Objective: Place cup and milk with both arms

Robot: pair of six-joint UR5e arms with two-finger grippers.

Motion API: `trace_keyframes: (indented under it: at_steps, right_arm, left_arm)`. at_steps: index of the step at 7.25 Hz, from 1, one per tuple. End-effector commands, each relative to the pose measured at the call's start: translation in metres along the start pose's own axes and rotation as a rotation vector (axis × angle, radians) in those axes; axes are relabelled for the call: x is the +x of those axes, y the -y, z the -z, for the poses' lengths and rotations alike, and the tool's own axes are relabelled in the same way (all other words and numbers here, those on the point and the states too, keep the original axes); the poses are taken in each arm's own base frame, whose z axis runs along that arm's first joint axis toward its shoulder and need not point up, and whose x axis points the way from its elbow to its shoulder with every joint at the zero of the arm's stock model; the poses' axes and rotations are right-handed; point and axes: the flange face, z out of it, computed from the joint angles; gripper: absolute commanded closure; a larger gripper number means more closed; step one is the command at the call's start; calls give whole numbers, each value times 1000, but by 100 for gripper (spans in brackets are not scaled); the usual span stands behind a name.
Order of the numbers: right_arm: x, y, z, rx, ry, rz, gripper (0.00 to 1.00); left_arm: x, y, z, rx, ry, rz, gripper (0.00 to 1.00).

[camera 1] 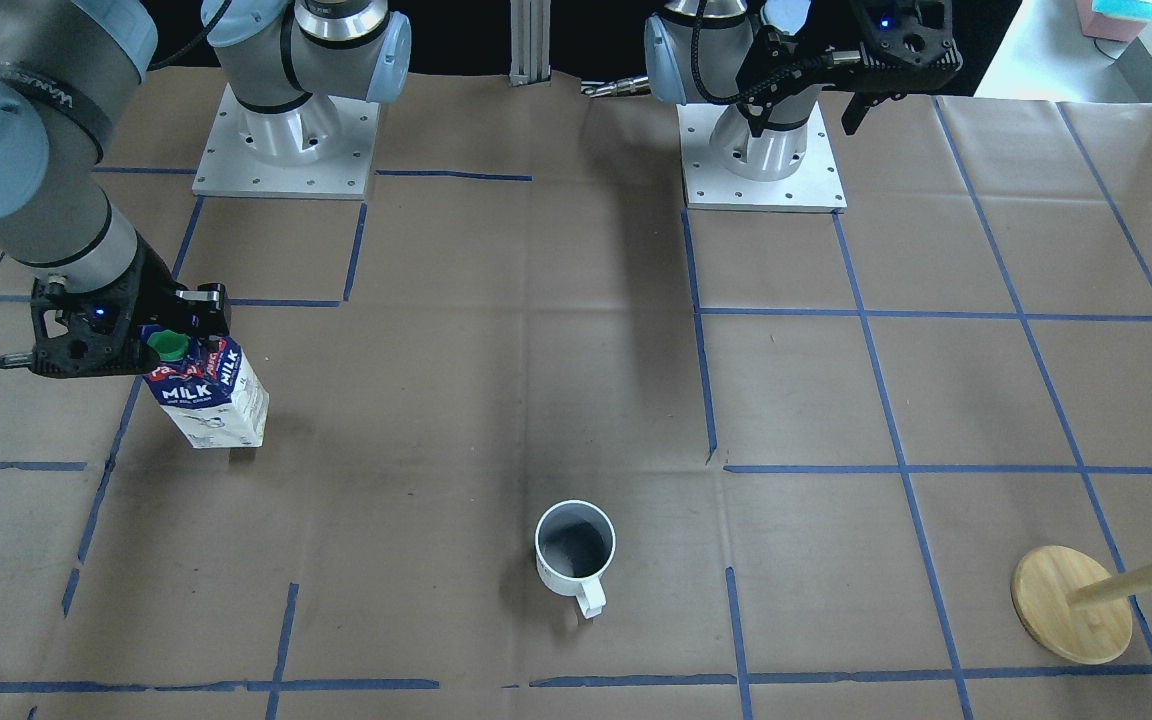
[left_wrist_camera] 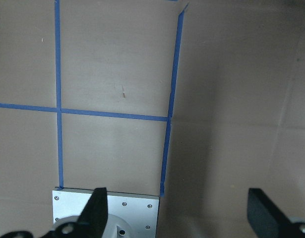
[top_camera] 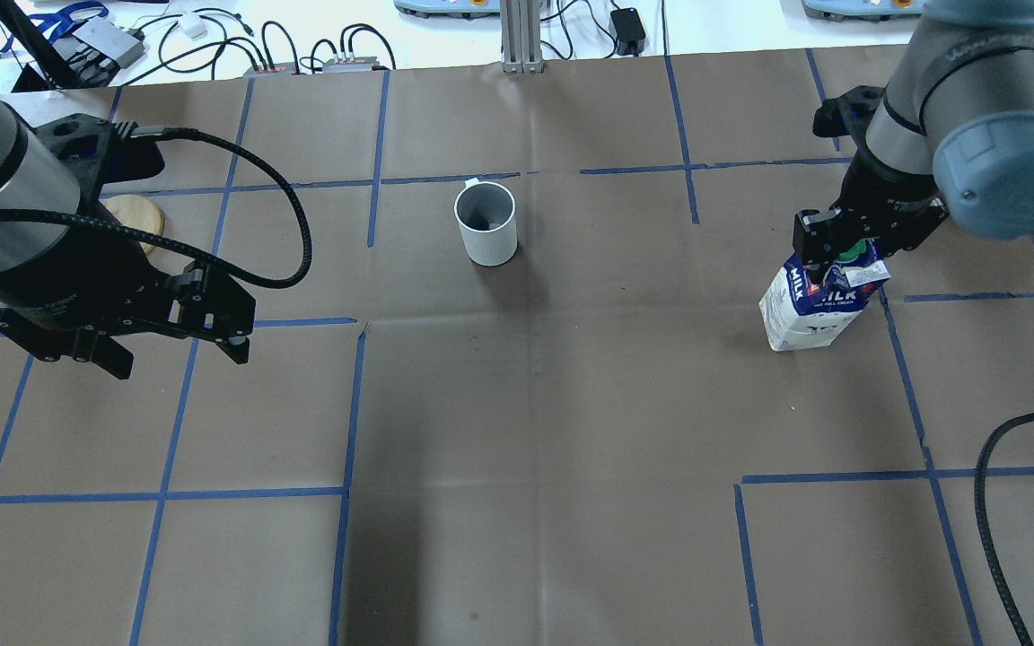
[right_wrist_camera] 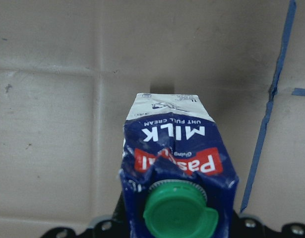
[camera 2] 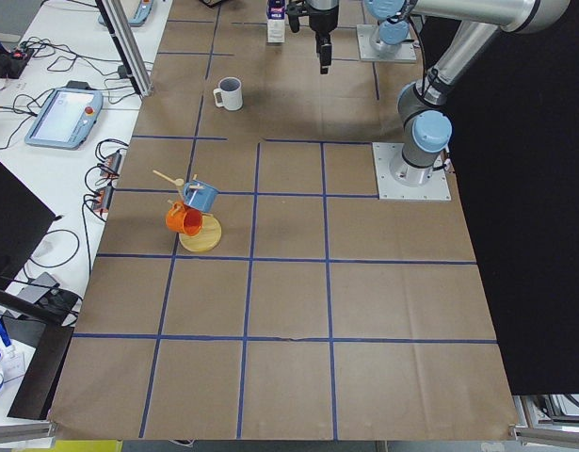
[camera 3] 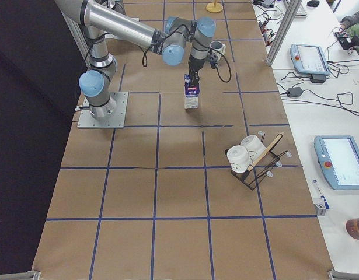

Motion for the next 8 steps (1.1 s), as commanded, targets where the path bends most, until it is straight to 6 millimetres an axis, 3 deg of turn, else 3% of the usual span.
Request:
trace_keyframes:
  at_steps: [1,2,4,6,8]
  right_arm:
    - [2,25,56,28,0,-31,41]
    - [-9,46,61,39,2,-22,41]
    - [-95,85,68,63,-11,-69,41]
    - [-185,119,55,62,14,-141,41]
    - [-240,151,43,77,15,-179,40]
  left_arm:
    - [0,0,0,-1,-1,0,0]
    - [0,-1,-1,-2,-1,0,0]
    - [0,-1,0,-1,-1,0,0]
    - [0,-2,0,1,-1,0,0]
    - [-1,-7,-4,-4,-1,5,0]
